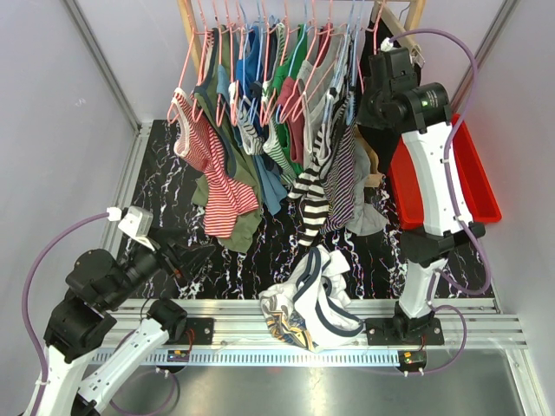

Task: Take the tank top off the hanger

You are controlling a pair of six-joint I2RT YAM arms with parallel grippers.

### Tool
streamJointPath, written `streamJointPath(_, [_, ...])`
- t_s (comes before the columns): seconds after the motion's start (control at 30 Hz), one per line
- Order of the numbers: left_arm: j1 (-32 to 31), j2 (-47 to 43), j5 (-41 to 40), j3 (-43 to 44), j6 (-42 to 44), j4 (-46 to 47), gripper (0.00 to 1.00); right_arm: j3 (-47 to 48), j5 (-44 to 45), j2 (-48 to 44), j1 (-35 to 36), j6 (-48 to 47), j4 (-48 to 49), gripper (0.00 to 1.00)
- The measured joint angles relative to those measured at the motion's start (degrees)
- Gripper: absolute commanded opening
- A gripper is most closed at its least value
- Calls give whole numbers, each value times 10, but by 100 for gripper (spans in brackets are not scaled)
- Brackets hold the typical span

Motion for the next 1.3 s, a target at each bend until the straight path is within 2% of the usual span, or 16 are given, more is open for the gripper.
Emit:
streamJointPath(0.1, [0, 0, 0, 0, 0, 0, 99, -40, -10, -19, 0, -4, 4, 45])
streamJointPath(0.13, [0, 0, 0, 0, -1, 0, 99, -64, -13, -33, 0, -4, 6, 61])
streamJointPath(0.23, [0, 0, 0, 0, -2, 0, 99, -156, -29, -99, 0, -7, 19, 85])
streamJointPath(0.27, [0, 0, 0, 0, -4, 0, 99, -194, -37, -130, 1, -7, 29, 99])
streamJointPath(0.57, [0, 1, 10, -2, -17, 2, 99, -534, -134, -459, 34, 2, 97, 100])
streamJointPath(0.63, [0, 2, 14, -5, -21, 5, 99, -613, -151, -511, 65, 15, 117, 100])
streamJointPath(0.73, [0, 5, 19, -13, -28, 9, 99, -751, -167, -556, 165, 50, 152, 100])
streamJointPath(0.87, [0, 20, 26, -26, -39, 17, 99, -912, -160, -536, 314, 126, 209, 100])
streamJointPath(0.93, [0, 25, 28, -33, -44, 20, 99, -958, -143, -517, 385, 170, 229, 100])
streamJointPath(1.03, [0, 30, 31, -43, -53, 25, 99, -978, -117, -478, 469, 228, 264, 100])
streamJointPath(1.17, [0, 31, 31, -47, -58, 26, 99, -975, -87, -371, 530, 291, 334, 100])
streamJointPath(1.3, [0, 31, 31, -47, -61, 26, 99, -966, -68, -242, 549, 336, 368, 100])
